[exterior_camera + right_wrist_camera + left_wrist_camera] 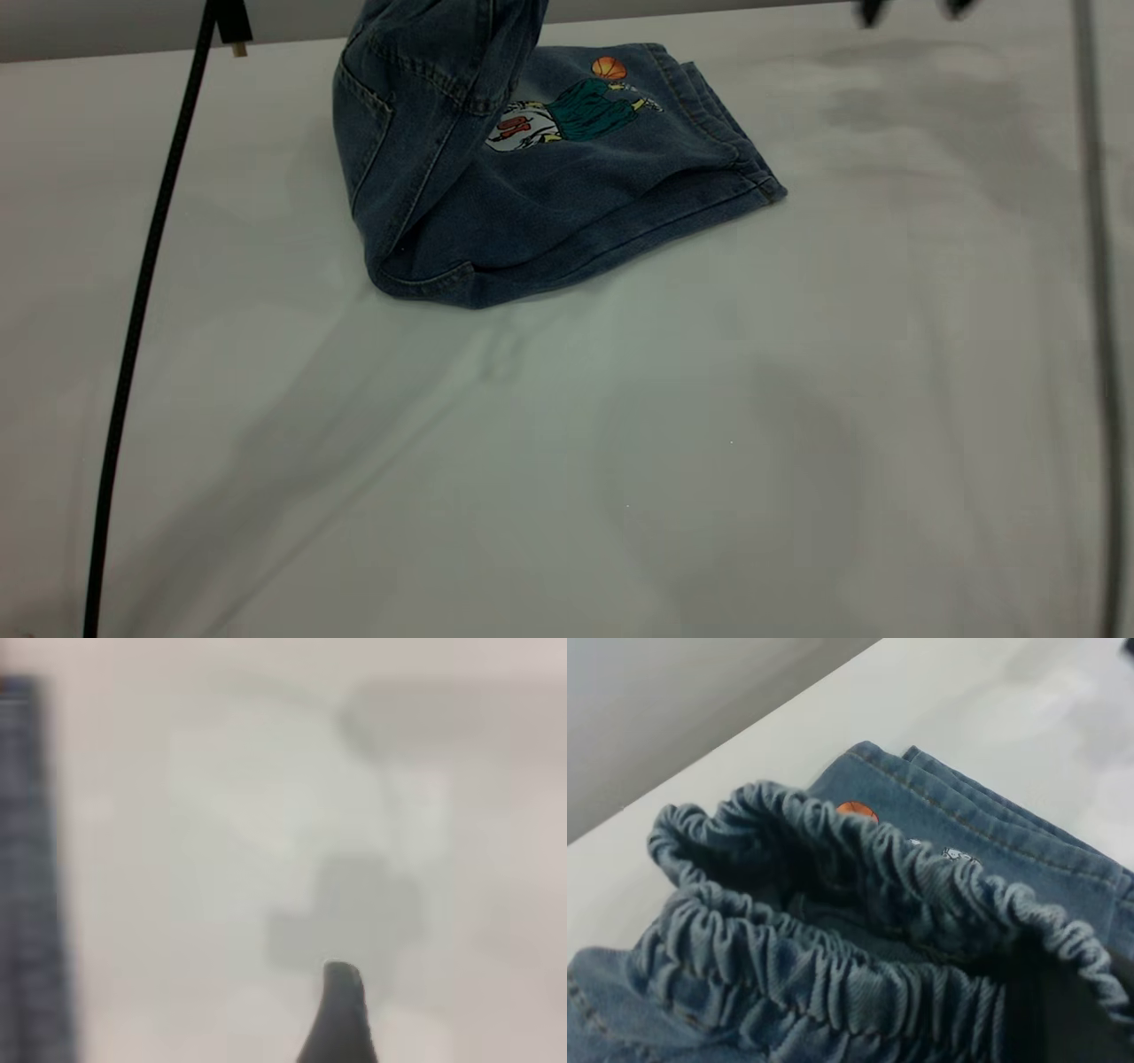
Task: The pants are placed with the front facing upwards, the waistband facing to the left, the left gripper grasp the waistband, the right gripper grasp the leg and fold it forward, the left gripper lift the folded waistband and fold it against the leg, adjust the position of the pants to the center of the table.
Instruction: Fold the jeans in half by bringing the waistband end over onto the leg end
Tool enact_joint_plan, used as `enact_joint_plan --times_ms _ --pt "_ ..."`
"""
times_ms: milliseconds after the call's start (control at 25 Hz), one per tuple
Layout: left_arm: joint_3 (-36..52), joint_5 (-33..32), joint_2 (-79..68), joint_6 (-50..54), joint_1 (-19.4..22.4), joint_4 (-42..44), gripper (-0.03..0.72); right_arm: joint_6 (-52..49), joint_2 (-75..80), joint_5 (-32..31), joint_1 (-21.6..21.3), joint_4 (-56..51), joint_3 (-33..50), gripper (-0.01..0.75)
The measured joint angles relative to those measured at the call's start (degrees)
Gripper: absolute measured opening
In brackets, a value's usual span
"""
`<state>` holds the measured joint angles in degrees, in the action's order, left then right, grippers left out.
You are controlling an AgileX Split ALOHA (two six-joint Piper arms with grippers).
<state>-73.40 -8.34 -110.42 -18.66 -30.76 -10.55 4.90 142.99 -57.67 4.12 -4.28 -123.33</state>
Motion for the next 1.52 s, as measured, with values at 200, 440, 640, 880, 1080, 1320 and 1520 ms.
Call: enact_joint_plan --times_ms 200,440,640,880,1080,1320,1520 --pt "-3.21 -0.29 -3.63 -2.06 -1.59 0.00 0.065 0.00 0.00 -2.03 -6.39 0.05 0.00 0.510" --pt "-10.09 1.56 -11.50 -2.18 -3.90 0.00 0.065 0.30 0.00 -2.40 -9.03 0.55 0.00 0.510" --pt "-12.54 6.20 -16.27 -2.52 -6.27 0.04 0.065 0.43 0.00 -3.30 -9.25 1.63 0.00 0.510" --pt "-12.49 10.82 -19.79 -4.99 -7.84 0.04 0.107 0.82 0.00 -3.43 -9.25 1.46 0.00 0.510" --pt "-12.49 14.43 -20.31 -4.88 -7.89 -0.01 0.313 1.30 0.00 -4.09 -9.25 1.52 0.00 0.510" --pt "-12.49 19.99 -20.24 -3.84 -7.89 -0.41 0.532 1.57 -0.32 -4.54 -9.25 1.51 0.04 0.510" --pt "-13.08 14.51 -18.07 -1.35 -7.22 -3.18 0.561 3.13 -3.30 -7.36 -9.25 1.46 -1.25 0.510"
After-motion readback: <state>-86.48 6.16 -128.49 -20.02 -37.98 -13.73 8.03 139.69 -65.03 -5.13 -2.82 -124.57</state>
